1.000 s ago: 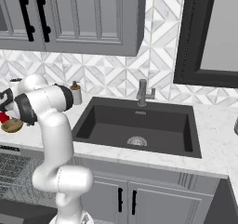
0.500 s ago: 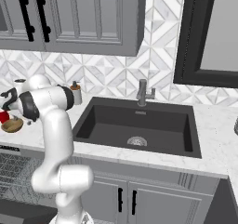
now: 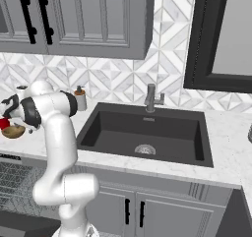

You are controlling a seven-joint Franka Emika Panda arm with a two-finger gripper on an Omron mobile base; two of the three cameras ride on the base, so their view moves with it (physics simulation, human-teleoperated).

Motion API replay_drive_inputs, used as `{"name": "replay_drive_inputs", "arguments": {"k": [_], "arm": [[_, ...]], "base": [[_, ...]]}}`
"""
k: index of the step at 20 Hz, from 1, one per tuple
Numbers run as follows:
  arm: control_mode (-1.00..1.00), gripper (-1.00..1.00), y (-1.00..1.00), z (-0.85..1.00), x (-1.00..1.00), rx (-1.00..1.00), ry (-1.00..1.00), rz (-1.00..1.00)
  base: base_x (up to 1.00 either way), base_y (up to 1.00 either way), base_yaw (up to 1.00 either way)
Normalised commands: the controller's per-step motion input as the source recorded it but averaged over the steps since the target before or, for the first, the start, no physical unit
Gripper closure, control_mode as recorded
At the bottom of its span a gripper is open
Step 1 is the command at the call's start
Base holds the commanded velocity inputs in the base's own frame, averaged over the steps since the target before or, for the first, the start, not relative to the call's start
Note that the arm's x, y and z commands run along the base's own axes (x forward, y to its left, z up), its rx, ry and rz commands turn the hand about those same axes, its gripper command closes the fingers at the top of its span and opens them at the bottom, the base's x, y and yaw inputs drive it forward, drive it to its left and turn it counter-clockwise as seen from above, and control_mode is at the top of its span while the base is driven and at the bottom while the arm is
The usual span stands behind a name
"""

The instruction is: Pick up the cup and bowl from the counter, place them in the dishwasher, and close the dishwasher door.

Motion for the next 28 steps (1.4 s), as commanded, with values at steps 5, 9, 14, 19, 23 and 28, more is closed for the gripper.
{"name": "replay_drive_inputs", "arguments": {"k": [5, 9, 14, 19, 23, 28], "arm": [[-1.0, -1.0, 0.01, 0.0, -0.04, 0.02, 0.0, 0.0], [-1.0, -1.0, 0.0, 0.0, -0.18, 0.03, 0.0, 0.0], [-1.0, -1.0, 0.0, 0.0, -0.22, 0.04, -0.02, 0.0], [-1.0, -1.0, -0.21, 0.0, -0.45, 0.07, 0.0, 0.0], [-1.0, -1.0, -0.11, -0.24, -0.19, 0.02, 0.0, 0.0], [-1.0, -1.0, 0.05, -0.49, 0.0, 0.0, 0.0, 0.0]], "base": [[0.0, 0.0, 0.0], [0.0, 0.0, 0.0], [0.0, 0.0, 0.0], [0.0, 0.0, 0.0], [0.0, 0.0, 0.0], [0.0, 0.0, 0.0]]}}
